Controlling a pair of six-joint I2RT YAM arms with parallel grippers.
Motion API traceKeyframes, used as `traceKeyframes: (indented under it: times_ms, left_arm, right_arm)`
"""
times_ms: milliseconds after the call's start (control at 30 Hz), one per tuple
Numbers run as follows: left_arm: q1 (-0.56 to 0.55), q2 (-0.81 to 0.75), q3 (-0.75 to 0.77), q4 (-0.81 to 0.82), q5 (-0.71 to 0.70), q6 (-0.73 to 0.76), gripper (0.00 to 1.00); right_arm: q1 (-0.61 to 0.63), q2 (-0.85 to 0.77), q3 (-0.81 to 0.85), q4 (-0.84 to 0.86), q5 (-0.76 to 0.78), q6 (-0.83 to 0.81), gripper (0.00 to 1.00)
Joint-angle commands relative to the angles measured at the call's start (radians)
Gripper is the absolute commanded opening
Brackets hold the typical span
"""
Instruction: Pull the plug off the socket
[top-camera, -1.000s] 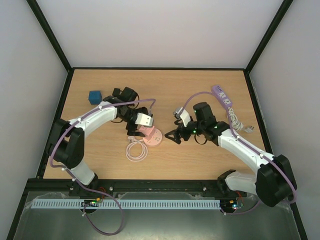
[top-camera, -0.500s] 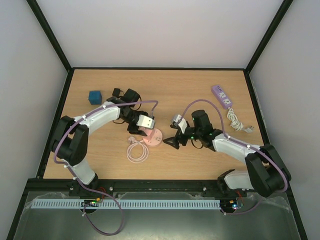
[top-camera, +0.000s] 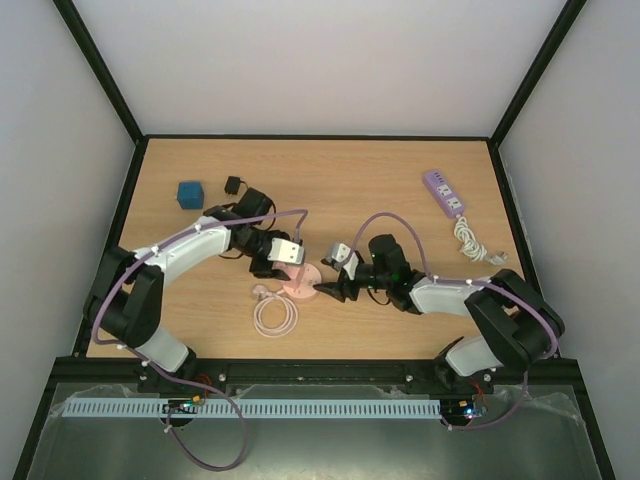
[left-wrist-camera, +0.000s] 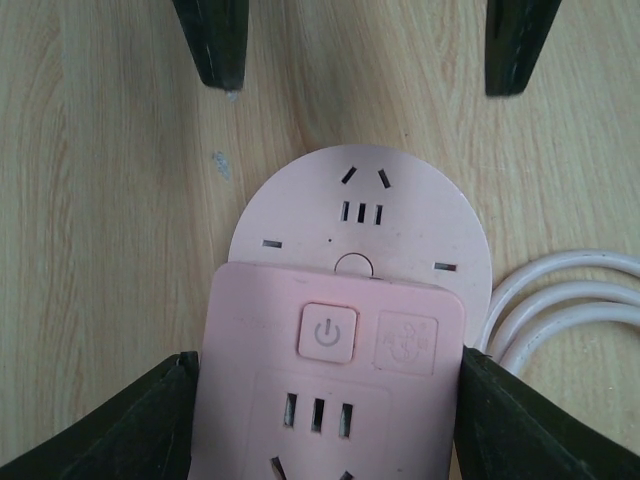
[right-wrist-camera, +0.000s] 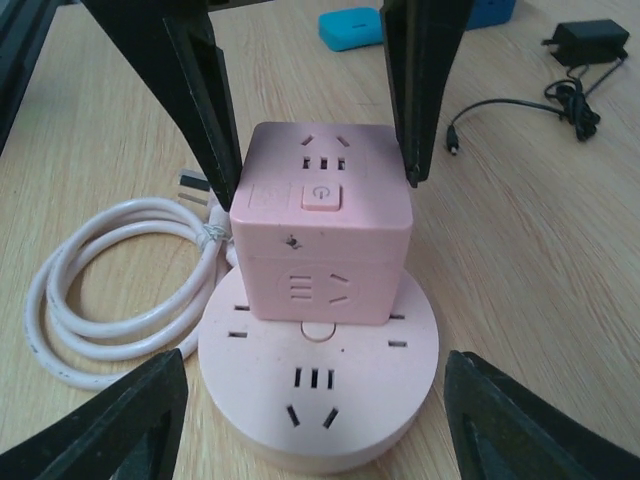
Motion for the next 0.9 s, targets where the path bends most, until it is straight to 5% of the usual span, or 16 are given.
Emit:
traceKeyframes:
  times_ms: [0, 233, 867]
  left_arm:
    - [-0.015, -0.057, -0.062, -0.026, 0.02, -0.059, 0.58]
    - [-0.026, -0.111, -0.124, 0.026, 0.019, -0.14, 0.57]
    - [-0.045, -0.148, -0.172, 0.065, 0.004, -0.174, 0.58]
  right_arm:
    - [0.037, 0.052, -0.011, 0.156, 0.04, -0.034, 0.67]
    - [0.067, 0.145, 0.011, 0.191, 0.035, -0.059, 0.57]
    - [0.116, 0.343, 0.028, 0.315, 0.069, -0.114, 0.53]
